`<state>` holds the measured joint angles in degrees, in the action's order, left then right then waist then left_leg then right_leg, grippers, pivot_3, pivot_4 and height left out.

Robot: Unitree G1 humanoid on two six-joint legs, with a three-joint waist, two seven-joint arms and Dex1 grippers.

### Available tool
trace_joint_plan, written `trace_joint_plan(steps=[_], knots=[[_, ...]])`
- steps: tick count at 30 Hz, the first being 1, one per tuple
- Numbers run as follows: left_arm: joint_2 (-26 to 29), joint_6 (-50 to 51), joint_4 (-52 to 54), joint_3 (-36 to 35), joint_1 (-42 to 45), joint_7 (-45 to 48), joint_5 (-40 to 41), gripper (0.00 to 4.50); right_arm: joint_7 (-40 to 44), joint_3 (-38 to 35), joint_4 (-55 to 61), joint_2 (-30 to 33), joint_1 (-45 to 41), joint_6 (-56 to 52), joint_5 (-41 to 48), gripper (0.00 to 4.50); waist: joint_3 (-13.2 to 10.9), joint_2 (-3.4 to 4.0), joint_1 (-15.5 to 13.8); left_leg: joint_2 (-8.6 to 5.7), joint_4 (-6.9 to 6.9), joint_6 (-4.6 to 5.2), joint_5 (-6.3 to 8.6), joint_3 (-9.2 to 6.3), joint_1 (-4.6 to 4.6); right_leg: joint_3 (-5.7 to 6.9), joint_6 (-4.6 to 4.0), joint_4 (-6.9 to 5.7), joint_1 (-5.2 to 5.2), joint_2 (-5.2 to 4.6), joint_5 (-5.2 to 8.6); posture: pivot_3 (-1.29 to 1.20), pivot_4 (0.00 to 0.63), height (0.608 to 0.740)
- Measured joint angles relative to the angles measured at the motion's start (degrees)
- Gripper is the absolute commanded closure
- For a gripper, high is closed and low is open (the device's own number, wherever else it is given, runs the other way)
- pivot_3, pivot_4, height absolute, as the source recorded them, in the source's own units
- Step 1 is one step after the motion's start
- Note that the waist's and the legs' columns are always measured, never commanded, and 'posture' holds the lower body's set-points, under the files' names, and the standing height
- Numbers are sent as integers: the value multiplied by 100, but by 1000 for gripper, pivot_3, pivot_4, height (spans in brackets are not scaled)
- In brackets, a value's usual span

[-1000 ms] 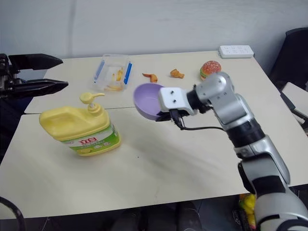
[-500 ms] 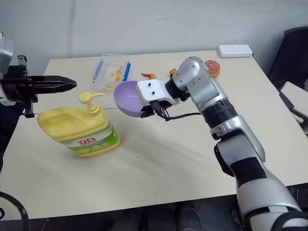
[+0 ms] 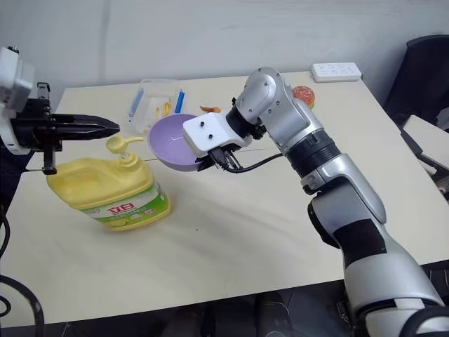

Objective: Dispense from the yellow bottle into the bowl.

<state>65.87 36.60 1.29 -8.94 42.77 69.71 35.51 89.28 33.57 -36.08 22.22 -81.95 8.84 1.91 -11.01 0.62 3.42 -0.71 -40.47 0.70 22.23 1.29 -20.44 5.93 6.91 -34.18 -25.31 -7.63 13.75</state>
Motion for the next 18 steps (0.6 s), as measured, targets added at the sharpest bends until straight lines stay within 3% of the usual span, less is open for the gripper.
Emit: trace_joint_plan(steps=[18], knots=[[-43,-164,70,-122,-297,71,-140,4453,9,229,-982,-504,-700,365,86,4500,0,0,-1,2,-2,-2,1,-19,-2,-3,-3,-16,-13,-3,2,0,150,740]])
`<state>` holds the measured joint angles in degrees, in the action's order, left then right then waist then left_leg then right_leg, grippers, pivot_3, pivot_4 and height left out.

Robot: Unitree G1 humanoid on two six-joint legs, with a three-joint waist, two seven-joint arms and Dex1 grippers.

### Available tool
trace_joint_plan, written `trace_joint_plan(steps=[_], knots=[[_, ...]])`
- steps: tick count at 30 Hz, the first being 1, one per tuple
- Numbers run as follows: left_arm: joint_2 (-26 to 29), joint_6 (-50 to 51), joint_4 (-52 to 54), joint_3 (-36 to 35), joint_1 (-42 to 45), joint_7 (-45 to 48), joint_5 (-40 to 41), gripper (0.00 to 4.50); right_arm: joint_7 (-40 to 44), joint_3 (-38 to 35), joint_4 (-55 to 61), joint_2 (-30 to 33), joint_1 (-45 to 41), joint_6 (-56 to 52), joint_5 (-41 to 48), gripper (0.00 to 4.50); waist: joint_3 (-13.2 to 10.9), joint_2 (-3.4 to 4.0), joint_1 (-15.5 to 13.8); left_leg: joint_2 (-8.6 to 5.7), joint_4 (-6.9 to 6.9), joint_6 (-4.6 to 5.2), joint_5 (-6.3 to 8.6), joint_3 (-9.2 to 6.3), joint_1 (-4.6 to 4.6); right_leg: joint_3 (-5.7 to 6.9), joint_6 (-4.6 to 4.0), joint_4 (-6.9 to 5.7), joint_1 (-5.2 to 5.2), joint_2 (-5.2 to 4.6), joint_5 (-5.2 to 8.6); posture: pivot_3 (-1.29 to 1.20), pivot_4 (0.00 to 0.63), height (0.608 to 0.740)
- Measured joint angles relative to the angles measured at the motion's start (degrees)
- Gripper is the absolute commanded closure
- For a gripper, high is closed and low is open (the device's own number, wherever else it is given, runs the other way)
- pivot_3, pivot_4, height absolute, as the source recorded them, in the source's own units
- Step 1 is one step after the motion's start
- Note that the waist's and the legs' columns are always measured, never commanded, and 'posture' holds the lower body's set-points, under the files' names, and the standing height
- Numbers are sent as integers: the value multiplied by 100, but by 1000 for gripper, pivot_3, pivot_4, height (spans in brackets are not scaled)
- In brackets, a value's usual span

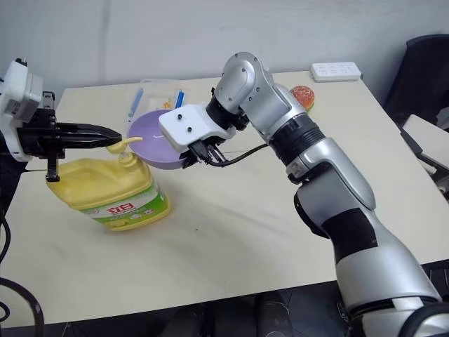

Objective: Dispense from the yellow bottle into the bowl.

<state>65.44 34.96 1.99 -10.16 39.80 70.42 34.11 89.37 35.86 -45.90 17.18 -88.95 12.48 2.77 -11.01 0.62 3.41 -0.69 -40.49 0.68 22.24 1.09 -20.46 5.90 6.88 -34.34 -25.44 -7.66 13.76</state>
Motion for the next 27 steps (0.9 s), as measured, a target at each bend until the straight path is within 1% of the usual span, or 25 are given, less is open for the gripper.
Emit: trace_joint_plan(steps=[8,18,27], knots=[[7,-231,173,-112,-199,48,-69,4453,1,-24,-343,-167,-113,115,-60,4500,0,0,6,2,-1,-1,1,-2,1,0,-4,-8,-2,0,2,0,150,740],[9,-330,165,-63,-156,117,-136,4453,1,-25,-351,-199,-176,69,-42,4500,0,0,5,2,-3,-2,1,-2,1,0,-4,-12,-2,0,2,0,150,740],[66,-670,177,-70,-323,158,-270,4453,1,-25,-362,-222,-190,15,14,4500,0,0,7,4,-8,-4,2,0,9,-1,-10,-30,-2,0,6,0,150,740]])
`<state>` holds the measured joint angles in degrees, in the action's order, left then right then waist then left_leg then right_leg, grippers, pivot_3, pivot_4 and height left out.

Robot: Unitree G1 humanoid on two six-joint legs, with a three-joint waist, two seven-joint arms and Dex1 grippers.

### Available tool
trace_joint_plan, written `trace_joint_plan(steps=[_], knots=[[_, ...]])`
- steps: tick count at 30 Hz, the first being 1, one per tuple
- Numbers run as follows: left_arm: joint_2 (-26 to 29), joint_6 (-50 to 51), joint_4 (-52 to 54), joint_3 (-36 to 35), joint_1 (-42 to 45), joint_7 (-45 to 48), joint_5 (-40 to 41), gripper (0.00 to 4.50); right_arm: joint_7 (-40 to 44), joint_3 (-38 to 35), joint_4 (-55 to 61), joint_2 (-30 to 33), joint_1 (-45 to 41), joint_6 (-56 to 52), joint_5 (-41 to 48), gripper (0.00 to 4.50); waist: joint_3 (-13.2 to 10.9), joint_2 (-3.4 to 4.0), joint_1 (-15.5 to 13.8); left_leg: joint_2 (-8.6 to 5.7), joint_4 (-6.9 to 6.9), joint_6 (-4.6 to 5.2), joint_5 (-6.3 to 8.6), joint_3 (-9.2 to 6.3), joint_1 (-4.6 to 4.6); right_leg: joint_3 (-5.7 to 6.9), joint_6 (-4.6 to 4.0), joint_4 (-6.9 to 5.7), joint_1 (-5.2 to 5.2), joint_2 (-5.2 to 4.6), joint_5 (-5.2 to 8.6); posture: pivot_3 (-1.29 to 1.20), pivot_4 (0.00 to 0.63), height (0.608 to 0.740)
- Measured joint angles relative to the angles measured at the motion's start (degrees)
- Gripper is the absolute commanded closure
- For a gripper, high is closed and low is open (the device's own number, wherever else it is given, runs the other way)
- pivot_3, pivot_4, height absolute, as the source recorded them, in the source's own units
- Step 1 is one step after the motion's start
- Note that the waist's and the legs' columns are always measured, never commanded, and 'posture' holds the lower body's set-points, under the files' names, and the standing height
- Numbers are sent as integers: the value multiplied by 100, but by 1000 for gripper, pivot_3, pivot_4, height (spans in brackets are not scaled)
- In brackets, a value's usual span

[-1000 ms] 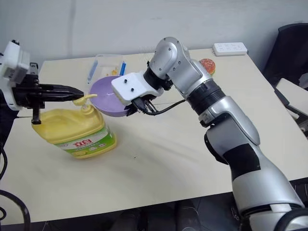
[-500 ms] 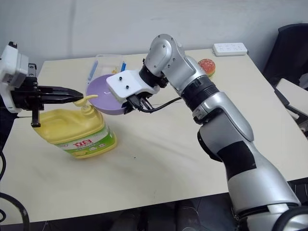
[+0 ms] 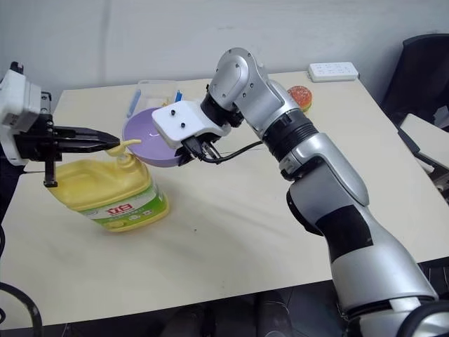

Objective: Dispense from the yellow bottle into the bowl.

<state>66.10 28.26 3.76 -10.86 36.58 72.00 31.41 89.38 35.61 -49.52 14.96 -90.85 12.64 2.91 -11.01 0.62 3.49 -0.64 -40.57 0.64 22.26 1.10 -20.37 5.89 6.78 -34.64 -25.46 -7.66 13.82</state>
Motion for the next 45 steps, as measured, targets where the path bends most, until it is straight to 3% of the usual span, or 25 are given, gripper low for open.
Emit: trace_joint_plan(steps=[38,45], knots=[[-197,-80,30,-270,-573,-368,1,4453,0,549,476,319,2,-174,565,4500,25,39,-9,31,-6,-9,5,32,31,-10,-18,-37,1,0,10,0,150,740],[-195,666,7,-185,-139,-369,238,4453,0,540,476,329,2,-149,571,4500,24,36,-19,29,-13,-10,5,28,18,-5,-18,-34,-5,2,10,0,150,740]])
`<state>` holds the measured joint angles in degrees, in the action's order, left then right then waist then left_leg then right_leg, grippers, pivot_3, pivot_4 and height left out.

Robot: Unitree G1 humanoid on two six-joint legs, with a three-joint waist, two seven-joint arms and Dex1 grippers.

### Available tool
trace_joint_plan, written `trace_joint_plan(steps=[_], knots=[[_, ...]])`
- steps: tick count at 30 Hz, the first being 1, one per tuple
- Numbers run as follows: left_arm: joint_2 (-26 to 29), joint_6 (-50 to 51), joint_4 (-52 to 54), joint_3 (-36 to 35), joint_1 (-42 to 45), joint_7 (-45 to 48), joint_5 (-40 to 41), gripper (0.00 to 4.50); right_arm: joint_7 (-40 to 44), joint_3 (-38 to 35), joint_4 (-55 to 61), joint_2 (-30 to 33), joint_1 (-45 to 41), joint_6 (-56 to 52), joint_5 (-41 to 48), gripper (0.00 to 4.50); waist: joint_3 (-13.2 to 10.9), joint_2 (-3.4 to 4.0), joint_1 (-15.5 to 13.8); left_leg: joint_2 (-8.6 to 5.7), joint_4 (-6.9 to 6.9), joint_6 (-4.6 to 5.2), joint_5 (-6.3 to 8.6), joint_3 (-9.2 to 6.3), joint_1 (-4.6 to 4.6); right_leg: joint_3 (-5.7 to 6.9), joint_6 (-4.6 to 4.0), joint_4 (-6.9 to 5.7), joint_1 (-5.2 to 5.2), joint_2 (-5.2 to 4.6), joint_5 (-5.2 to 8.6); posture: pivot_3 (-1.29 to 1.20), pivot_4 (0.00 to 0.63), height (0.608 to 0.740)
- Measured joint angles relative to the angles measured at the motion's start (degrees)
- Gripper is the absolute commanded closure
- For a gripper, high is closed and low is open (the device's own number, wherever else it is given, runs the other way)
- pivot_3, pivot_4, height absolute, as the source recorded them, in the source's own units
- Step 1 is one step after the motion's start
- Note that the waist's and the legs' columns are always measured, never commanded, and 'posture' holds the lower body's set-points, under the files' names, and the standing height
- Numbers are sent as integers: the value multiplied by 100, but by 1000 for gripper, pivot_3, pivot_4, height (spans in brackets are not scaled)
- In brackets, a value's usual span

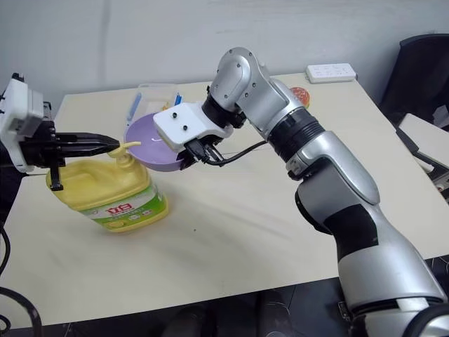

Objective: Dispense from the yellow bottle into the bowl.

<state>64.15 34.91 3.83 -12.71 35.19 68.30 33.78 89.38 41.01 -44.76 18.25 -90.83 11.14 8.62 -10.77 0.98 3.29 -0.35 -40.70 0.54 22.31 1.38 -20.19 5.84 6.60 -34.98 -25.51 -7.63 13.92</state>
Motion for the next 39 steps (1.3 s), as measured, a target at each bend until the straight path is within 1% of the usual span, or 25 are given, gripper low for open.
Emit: trace_joint_plan(steps=[4,7,9,10,11,12,15,18,20,21,23,25,27,28,32,36,38,39], knots=[[57,825,116,-1,596,1,550,4453,0,-29,53,14,13,2,52,4500,-19,-31,14,1,-5,-6,4,-7,-18,4,0,2,-17,7,0,0,150,740],[338,1371,334,-261,988,2,1037,3873,0,-36,138,52,90,1,71,4500,-21,-35,41,2,-1,-8,8,-7,-21,10,0,6,-23,7,0,0,150,740],[541,1635,493,-508,991,14,1296,3228,0,-53,197,124,186,-6,94,4500,-22,-36,50,1,2,-8,8,-9,-21,13,0,9,-22,6,0,0,150,740],[626,1741,559,-618,953,21,1401,2979,0,-78,200,186,236,-20,94,4500,-22,-37,46,2,0,-8,9,-9,-22,13,0,10,-21,6,0,0,150,740],[694,1865,653,-769,847,11,1488,2604,0,-104,256,262,294,-37,96,4500,-23,-38,34,2,-3,-8,9,-9,-23,12,0,13,-20,6,0,0,150,740],[712,1924,695,-835,792,10,1536,2394,0,-114,291,325,337,-41,100,4500,-23,-38,25,4,-7,-8,9,-9,-23,12,0,12,-19,6,0,0,150,740],[867,2390,1029,-1451,208,-1,1827,1534,-1,-192,650,719,697,-132,107,4500,-23,-38,1,8,-20,-7,9,-8,-25,10,0,11,-15,6,0,0,150,740],[884,2821,1583,-2262,-495,-46,2038,606,-5,-409,1094,1180,1318,-186,48,4500,-24,-40,-41,12,-28,-4,12,-11,-29,12,0,12,-10,1,0,0,150,740],[851,2927,2121,-2808,-1257,34,1981,28,-26,-641,1654,1528,1903,-276,29,4500,-24,-40,-54,14,-25,-3,15,-10,-25,11,0,18,-6,0,0,0,150,740],[778,2944,2434,-3056,-1700,97,1923,28,-48,-791,1954,1815,2339,-336,20,4500,-24,-40,-85,14,-25,-3,16,-11,-26,14,0,23,-4,2,0,0,150,740],[645,2892,2818,-3339,-2280,183,1769,28,-111,-944,2261,2252,3067,-413,-97,4500,-24,-40,-157,12,-28,-3,19,-5,-28,13,0,25,-4,4,0,0,150,740],[557,2811,3061,-3547,-2631,213,1699,28,-269,-1057,2457,2531,3670,-413,-274,4500,-24,-40,-171,9,-31,-3,19,6,-26,11,0,22,-3,5,0,0,150,740],[464,2734,3215,-3685,-2816,207,1662,28,-467,-1128,2489,2684,4081,-348,-496,4500,-24,-40,-170,9,-31,-3,19,10,-20,7,-3,19,-1,6,-2,0,150,740],[386,2639,3357,-3744,-2947,164,1658,28,-783,-1197,2387,2708,4310,-143,-791,4500,-24,-40,-168,9,-30,-3,19,11,-15,4,-6,18,2,6,-3,0,150,740],[248,2386,3497,-3759,-3128,-7,1625,28,-1506,-1306,1783,2672,4422,207,-1345,4500,-26,-36,-135,12,-24,-9,22,20,-3,-5,-16,18,1,15,-5,0,150,740],[162,2125,3565,-3660,-3160,-212,1617,28,-2100,-1415,1090,2528,4239,671,-1840,4500,-26,-36,-143,15,-25,-10,23,19,-3,-5,-18,22,1,16,-4,0,150,740],[156,2008,3562,-3581,-3170,-277,1613,0,-2261,-1417,844,2491,4164,917,-2021,3926,-26,-36,-143,15,-24,-11,23,19,-3,-5,-18,23,2,16,-4,0,150,740],[149,1945,3563,-3537,-3184,-308,1598,0,-2297,-1417,737,2473,4147,988,-2092,3728,-26,-36,-145,15,-25,-11,23,19,-3,-4,-18,23,2,16,-4,0,150,740]])
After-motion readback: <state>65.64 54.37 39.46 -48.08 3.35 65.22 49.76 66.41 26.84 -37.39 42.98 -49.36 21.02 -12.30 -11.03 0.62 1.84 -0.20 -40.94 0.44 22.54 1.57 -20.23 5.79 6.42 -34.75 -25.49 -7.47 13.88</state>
